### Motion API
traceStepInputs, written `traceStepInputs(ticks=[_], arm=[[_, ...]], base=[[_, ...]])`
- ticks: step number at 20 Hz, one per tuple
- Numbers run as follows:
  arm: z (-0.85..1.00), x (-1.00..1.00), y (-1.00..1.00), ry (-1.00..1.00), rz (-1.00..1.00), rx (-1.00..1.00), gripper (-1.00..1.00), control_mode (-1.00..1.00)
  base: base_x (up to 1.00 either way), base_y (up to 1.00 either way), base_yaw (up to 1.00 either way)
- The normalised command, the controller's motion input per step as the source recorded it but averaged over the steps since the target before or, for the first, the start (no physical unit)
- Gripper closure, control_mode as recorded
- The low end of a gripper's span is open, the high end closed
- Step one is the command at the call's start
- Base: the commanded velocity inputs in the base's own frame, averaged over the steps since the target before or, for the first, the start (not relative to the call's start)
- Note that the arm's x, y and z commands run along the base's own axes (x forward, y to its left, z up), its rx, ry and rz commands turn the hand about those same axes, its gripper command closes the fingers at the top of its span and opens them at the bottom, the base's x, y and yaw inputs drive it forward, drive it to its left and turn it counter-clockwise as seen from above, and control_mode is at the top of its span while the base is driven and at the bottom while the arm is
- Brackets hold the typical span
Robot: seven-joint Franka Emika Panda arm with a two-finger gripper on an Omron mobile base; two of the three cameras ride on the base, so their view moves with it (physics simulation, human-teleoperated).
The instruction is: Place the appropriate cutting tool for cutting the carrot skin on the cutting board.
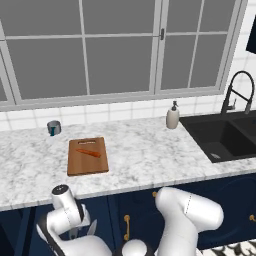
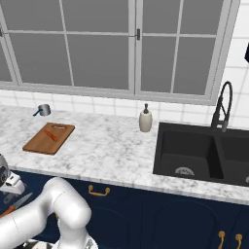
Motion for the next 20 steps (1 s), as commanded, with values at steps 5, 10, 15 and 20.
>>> traceStepInputs(ticks=[5,10,15,20], arm=[[-0.67,-0.46,0.0,0.0,0.0,0.0,1.0,-1.0],[-0.23,-0.29,0.0,0.0,0.0,0.01,1.0,-1.0],[0.47,-0.33,-0.09,0.0,0.0,0.04,1.0,-1.0],[0.8,-0.53,-0.15,0.0,0.0,0.04,1.0,-1.0]], base=[[0.0,0.0,0.0],[0.0,0.0,0.0],[0.0,0.0,0.0],[0.0,0.0,0.0]])
